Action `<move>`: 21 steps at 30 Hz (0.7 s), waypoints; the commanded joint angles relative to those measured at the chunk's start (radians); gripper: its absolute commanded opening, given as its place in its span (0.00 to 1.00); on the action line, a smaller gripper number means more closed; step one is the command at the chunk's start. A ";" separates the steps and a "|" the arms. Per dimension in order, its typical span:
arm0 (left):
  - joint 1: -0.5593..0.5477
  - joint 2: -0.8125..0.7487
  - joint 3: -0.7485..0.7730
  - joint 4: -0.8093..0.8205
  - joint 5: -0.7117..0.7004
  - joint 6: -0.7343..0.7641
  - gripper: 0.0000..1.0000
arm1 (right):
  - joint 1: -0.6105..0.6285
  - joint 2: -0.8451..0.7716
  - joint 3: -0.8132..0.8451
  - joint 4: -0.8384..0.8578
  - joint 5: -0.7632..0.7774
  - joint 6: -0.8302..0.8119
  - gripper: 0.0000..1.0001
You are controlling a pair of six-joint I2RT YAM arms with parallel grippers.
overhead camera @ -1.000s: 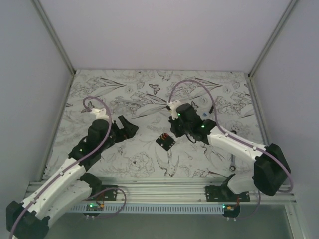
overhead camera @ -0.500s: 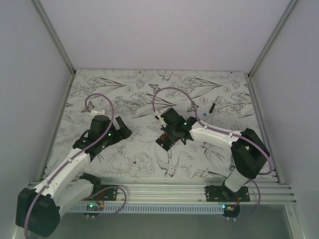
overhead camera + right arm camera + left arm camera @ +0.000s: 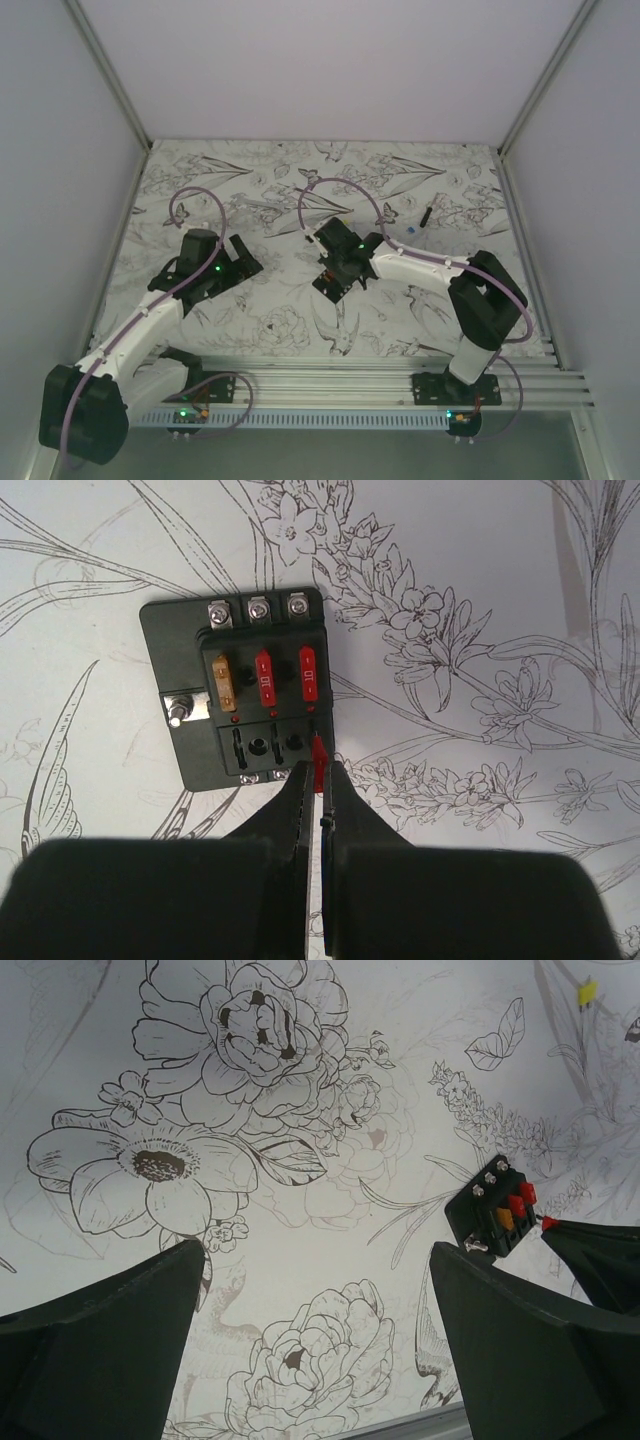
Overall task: Snap on the fuse box
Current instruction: Install the fuse at the fuse box base.
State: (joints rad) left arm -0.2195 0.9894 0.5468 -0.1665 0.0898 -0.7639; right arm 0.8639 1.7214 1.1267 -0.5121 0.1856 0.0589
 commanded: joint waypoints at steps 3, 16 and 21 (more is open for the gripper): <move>0.012 0.009 0.022 -0.034 0.029 -0.005 1.00 | 0.014 0.017 0.043 -0.014 0.038 -0.021 0.00; 0.013 0.012 0.021 -0.033 0.039 -0.008 1.00 | 0.024 0.037 0.050 -0.032 0.035 -0.039 0.00; 0.013 0.012 0.021 -0.034 0.042 -0.009 1.00 | 0.026 0.046 0.053 -0.037 0.037 -0.046 0.00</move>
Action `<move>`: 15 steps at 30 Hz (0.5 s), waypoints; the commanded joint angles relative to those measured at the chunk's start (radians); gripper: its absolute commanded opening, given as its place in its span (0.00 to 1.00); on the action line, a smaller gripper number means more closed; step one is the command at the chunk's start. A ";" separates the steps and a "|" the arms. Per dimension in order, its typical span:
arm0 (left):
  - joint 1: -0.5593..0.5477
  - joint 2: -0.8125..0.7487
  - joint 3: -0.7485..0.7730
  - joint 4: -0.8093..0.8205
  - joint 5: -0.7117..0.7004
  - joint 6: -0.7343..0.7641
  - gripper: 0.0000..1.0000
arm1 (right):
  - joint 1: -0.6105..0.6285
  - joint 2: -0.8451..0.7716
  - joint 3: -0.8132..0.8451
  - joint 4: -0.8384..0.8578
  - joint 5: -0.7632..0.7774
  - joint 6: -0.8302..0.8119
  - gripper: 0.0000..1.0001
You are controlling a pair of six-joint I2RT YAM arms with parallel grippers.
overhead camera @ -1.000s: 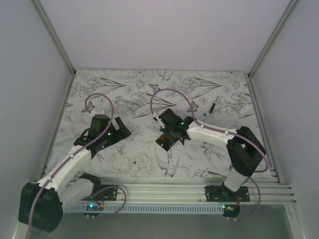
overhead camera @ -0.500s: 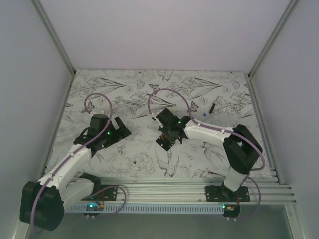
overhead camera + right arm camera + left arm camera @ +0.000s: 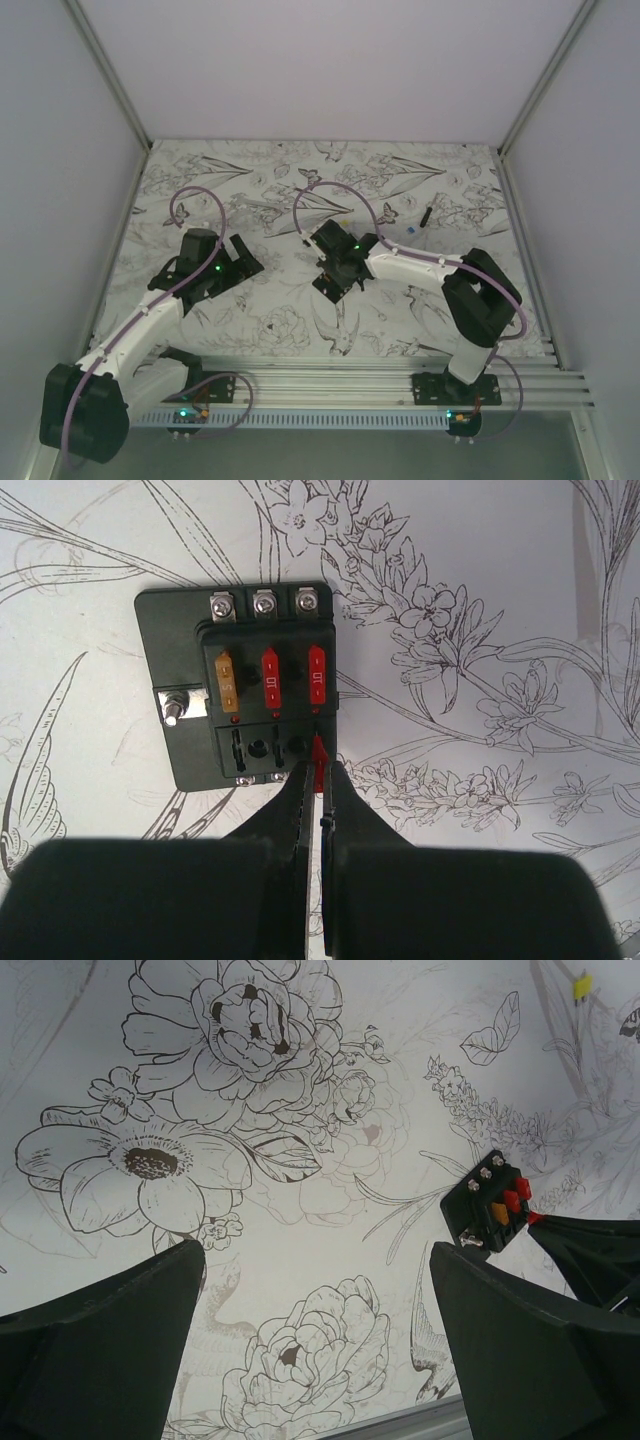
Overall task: Snap on the fuse box
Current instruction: Install the fuse at the fuse box base.
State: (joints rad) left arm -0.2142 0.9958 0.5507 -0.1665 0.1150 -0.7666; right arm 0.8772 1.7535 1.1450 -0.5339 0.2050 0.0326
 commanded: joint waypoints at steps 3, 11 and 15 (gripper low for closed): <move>0.008 0.006 0.017 -0.032 0.019 -0.007 1.00 | 0.014 0.023 0.036 -0.021 0.016 -0.024 0.00; 0.008 0.007 0.018 -0.033 0.024 -0.007 1.00 | 0.021 0.064 0.071 -0.076 0.017 -0.033 0.00; 0.008 0.006 0.016 -0.032 0.025 -0.008 1.00 | 0.029 0.081 0.082 -0.090 0.036 -0.042 0.00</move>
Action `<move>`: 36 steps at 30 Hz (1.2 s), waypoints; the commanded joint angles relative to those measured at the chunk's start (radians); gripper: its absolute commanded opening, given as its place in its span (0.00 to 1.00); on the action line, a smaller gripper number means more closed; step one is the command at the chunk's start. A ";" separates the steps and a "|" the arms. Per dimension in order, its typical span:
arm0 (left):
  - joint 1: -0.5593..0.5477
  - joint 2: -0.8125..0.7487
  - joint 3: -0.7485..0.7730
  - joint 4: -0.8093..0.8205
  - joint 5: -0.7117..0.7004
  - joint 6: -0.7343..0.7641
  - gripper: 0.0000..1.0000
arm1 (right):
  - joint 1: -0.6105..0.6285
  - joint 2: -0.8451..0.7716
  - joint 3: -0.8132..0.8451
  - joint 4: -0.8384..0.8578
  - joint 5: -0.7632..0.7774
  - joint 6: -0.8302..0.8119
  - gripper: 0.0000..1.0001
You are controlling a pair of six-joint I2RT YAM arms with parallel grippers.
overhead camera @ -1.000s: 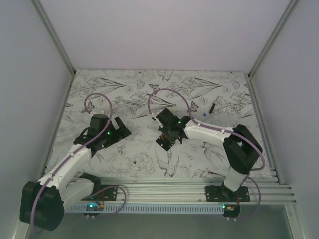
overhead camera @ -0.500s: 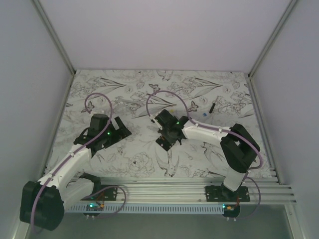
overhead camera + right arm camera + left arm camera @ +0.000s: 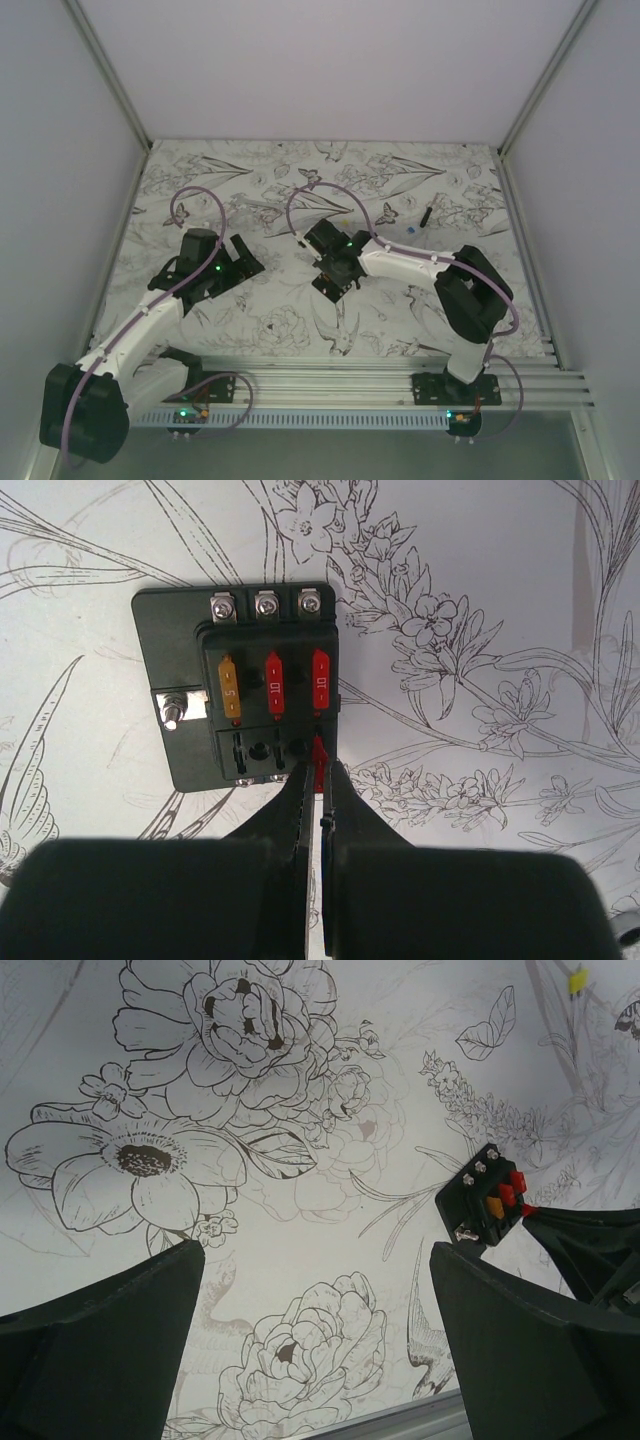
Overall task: Snap on the fuse box
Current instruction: Install the fuse at the fuse box base.
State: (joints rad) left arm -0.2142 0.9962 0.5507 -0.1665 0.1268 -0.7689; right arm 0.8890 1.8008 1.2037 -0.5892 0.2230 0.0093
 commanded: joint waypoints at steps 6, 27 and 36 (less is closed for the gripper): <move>0.009 0.002 0.015 -0.033 0.014 -0.006 1.00 | 0.042 0.042 0.024 -0.053 0.036 -0.035 0.00; 0.011 -0.043 0.000 -0.042 0.010 -0.007 1.00 | 0.016 0.091 0.015 -0.052 -0.042 -0.001 0.00; 0.012 -0.045 0.001 -0.041 0.009 -0.009 1.00 | 0.004 0.034 -0.069 -0.033 -0.061 0.000 0.00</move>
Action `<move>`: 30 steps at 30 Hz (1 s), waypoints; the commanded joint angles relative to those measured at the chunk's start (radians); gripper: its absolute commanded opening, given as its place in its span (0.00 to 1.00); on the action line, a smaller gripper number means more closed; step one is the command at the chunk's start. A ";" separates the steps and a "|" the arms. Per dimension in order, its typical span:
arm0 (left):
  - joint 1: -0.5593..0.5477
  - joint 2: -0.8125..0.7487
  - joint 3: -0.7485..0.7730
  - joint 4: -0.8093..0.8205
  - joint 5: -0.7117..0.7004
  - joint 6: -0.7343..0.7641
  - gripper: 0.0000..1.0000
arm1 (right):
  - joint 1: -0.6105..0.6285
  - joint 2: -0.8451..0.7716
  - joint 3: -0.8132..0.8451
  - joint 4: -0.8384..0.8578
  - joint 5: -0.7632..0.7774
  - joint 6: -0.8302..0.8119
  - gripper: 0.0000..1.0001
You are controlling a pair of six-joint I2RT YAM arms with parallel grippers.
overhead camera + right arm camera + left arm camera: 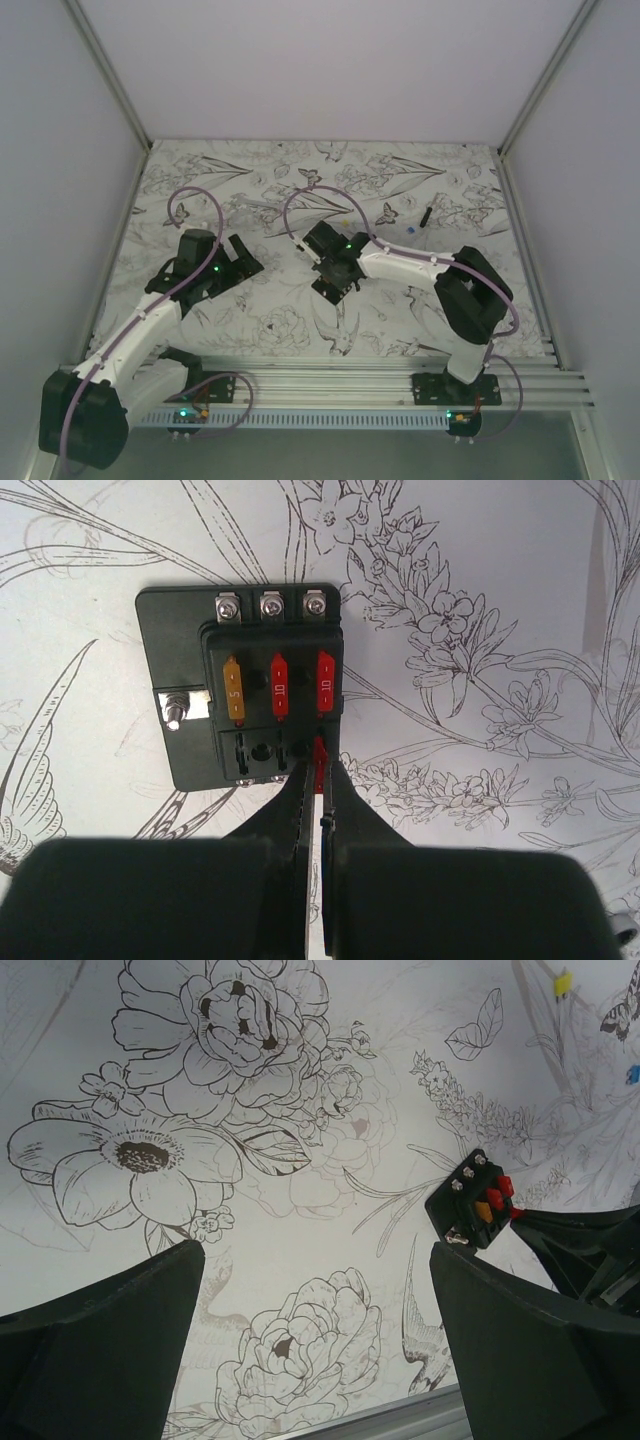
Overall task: Snap on the fuse box
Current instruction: Install the fuse at the fuse box base.
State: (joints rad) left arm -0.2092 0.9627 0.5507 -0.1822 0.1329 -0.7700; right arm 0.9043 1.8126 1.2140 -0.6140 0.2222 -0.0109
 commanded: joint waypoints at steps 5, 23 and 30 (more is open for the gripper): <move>0.008 -0.006 0.005 -0.026 0.005 -0.008 1.00 | -0.012 0.019 -0.107 -0.013 -0.049 0.031 0.00; 0.009 -0.001 0.007 -0.025 0.015 -0.011 1.00 | -0.008 0.053 -0.059 -0.055 -0.074 0.042 0.00; 0.010 0.003 0.009 -0.026 0.026 -0.014 1.00 | -0.004 0.042 -0.096 -0.020 -0.077 0.056 0.00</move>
State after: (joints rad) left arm -0.2085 0.9642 0.5507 -0.1825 0.1394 -0.7742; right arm 0.9020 1.7950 1.1793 -0.5564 0.2146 0.0093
